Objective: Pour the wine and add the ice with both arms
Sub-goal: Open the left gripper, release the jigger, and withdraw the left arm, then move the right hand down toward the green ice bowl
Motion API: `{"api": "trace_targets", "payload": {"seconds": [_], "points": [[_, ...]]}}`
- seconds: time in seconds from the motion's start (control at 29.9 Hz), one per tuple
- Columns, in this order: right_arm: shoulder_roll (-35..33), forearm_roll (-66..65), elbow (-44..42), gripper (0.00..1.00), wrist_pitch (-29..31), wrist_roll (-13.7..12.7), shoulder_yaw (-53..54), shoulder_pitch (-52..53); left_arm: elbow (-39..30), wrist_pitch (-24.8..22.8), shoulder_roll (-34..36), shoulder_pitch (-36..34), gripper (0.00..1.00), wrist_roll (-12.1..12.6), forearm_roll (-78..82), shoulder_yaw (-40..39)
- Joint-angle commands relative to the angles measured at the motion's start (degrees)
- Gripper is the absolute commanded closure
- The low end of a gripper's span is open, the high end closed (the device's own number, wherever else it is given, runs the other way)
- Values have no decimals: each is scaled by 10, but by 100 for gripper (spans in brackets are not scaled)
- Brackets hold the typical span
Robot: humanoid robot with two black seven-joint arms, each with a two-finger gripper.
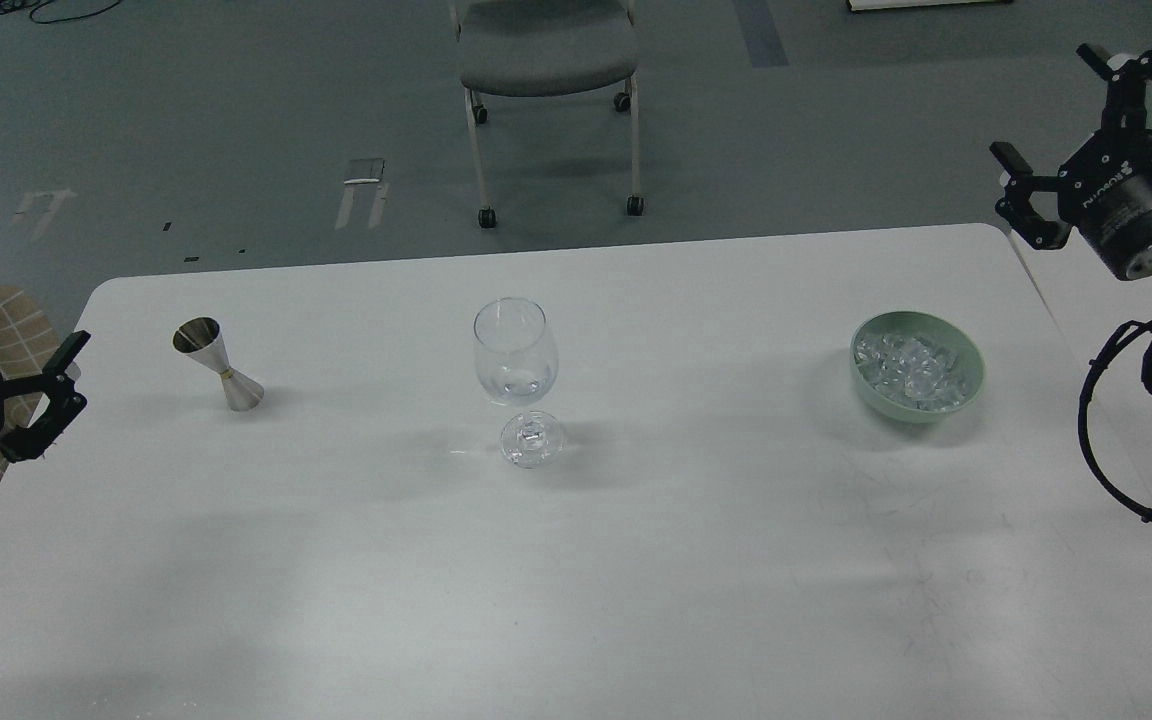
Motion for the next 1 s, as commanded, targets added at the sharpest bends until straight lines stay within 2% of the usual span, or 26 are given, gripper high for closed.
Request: {"api": "trace_targets", "payload": {"seconds": [0.0,0.2,0.4,0.54,0.7,0.8,0.97], "points": [[-4,-81,0,0,0,0,-4,2,-17,1,-11,16,2,0,2,-15],[-10,-253,6,0,0,0,-4,20,-18,28,-47,8,2,4,-2,-28],[-28,-427,17,0,6,6,-48,65,12,43,-50,-64,2,4,-3,-18],[-69,-512,28,0,6,8,-151,114,25,54,-59,-95,2,5,-4,-18],[-119,-605,26,0,6,8,-303,194,26,58,-70,-98,2,6,-4,-18],[-126,-613,27,0,6,8,-378,236,28,59,-76,-105,2,6,-4,-18],[-126,-635,20,0,4,8,-436,256,49,72,-78,-131,2,8,-5,-17]]}}
